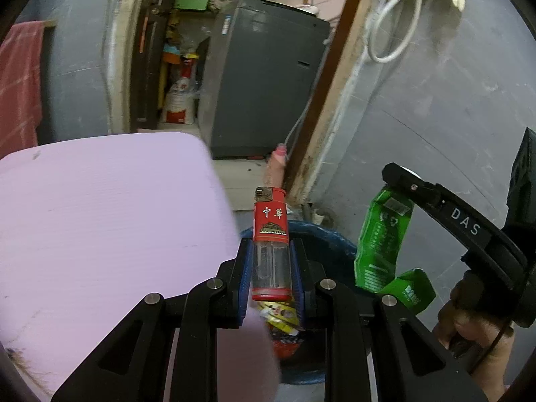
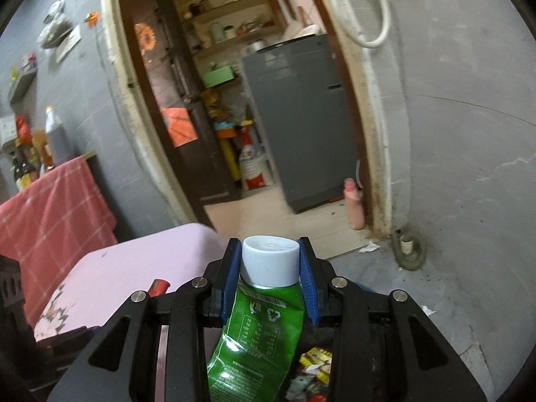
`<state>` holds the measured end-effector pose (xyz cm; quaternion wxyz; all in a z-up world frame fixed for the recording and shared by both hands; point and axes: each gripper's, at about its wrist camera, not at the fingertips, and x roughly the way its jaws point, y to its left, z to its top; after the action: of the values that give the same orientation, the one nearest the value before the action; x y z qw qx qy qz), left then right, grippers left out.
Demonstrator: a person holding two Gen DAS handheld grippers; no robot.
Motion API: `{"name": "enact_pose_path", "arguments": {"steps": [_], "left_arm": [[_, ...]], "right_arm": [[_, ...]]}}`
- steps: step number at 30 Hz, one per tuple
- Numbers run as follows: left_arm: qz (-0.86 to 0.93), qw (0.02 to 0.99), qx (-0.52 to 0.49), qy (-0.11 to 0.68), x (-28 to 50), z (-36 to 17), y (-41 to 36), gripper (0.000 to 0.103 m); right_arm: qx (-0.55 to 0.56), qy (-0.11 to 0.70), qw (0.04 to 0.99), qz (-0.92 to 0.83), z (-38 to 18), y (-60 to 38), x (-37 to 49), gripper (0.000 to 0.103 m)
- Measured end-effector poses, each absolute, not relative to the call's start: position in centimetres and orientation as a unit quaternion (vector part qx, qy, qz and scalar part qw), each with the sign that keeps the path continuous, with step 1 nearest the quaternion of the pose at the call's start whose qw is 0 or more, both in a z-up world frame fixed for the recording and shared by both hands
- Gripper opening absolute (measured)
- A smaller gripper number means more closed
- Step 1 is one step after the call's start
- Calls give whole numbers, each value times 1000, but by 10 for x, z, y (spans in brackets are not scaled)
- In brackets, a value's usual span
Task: Collect trash
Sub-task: 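Carry the red lighter and green tube over the trash bin, then open the left tool to drop the lighter while the right tool drops the tube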
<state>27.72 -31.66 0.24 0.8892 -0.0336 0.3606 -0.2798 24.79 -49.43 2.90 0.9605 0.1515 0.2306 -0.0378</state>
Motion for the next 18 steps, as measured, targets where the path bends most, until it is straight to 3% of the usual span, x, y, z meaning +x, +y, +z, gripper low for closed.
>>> {"name": "enact_pose_path", "arguments": {"steps": [18], "left_arm": [[-288, 881, -31, 373, 285, -20, -349, 19]], "right_arm": [[144, 254, 955, -53, 5, -522, 249, 32]]}}
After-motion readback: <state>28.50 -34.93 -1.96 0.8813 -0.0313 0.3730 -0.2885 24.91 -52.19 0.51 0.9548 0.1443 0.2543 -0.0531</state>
